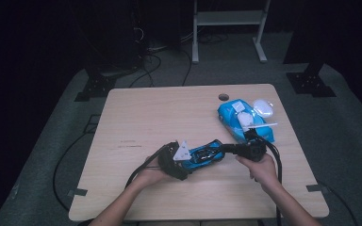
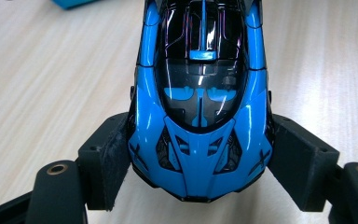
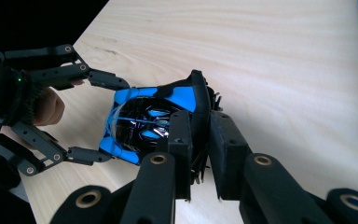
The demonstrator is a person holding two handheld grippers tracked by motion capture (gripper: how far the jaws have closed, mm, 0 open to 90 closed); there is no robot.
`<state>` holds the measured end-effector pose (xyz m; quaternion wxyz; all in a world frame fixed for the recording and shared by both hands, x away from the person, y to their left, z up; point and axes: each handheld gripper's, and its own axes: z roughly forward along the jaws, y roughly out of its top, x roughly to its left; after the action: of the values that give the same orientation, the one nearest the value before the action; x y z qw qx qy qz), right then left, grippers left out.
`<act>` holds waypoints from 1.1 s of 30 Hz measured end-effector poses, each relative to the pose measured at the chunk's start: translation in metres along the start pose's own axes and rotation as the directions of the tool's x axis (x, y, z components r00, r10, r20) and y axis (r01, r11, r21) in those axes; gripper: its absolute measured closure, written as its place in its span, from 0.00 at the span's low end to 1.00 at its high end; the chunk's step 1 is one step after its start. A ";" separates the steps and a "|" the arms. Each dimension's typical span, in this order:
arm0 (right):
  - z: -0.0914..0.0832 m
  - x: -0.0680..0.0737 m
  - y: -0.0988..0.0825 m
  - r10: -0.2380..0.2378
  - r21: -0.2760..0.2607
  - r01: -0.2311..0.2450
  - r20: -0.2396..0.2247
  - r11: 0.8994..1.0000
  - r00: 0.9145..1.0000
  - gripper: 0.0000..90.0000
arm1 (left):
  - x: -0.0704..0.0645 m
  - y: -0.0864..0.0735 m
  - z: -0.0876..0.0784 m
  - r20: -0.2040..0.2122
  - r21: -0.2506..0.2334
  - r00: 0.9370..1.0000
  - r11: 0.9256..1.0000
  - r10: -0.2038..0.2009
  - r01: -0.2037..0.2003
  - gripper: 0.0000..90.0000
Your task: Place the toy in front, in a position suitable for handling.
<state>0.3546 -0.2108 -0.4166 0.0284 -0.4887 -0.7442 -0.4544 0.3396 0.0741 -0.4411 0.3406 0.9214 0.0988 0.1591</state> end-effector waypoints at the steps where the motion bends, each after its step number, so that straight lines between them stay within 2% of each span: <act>1: 0.000 -0.003 -0.004 0.009 0.001 -0.009 -0.002 1.000 1.000 0.87 | -0.001 0.000 0.002 0.007 0.008 1.000 1.000 0.007 -0.007 0.29; 2: 0.002 -0.008 -0.011 0.025 0.007 -0.025 -0.002 1.000 1.000 0.87 | -0.001 0.000 0.004 0.013 0.015 1.000 1.000 0.015 -0.015 0.29; 8: 0.014 -0.014 -0.023 0.040 0.041 -0.040 0.003 0.998 0.999 0.86 | -0.002 -0.011 0.014 0.060 0.052 0.998 0.999 0.010 -0.013 0.29; 14: 0.028 -0.020 -0.030 0.056 0.059 -0.056 0.008 0.997 0.998 0.84 | 0.005 -0.021 0.015 0.103 0.037 0.994 0.999 -0.031 0.027 0.29; 16: 0.029 -0.021 -0.031 0.061 0.049 -0.061 0.004 0.997 0.998 0.84 | 0.007 -0.024 0.015 0.116 0.026 0.992 0.999 -0.043 0.040 0.29; 21: 0.029 -0.019 -0.032 0.021 0.046 -0.022 0.010 0.999 1.000 0.80 | 0.010 -0.026 0.015 0.137 0.020 0.989 0.998 -0.061 0.059 0.28; 26: 0.022 -0.017 -0.034 -0.024 0.038 0.023 0.025 0.999 0.999 0.67 | 0.011 -0.029 0.015 0.140 0.012 0.988 0.998 -0.066 0.065 0.28; 29: 0.010 -0.016 -0.029 -0.059 0.009 0.059 0.057 0.998 0.997 0.63 | 0.012 -0.030 0.014 0.141 0.009 0.988 0.998 -0.066 0.065 0.28; 33: -0.012 -0.015 -0.015 -0.091 -0.078 0.099 0.106 0.992 0.990 0.60 | 0.011 -0.030 0.015 0.138 0.004 0.988 0.997 -0.072 0.072 0.28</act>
<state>0.3463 -0.2316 -0.4262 -0.0517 -0.4761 -0.7477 -0.4601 0.3526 0.0907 -0.4685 0.3527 0.9258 0.1083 0.0828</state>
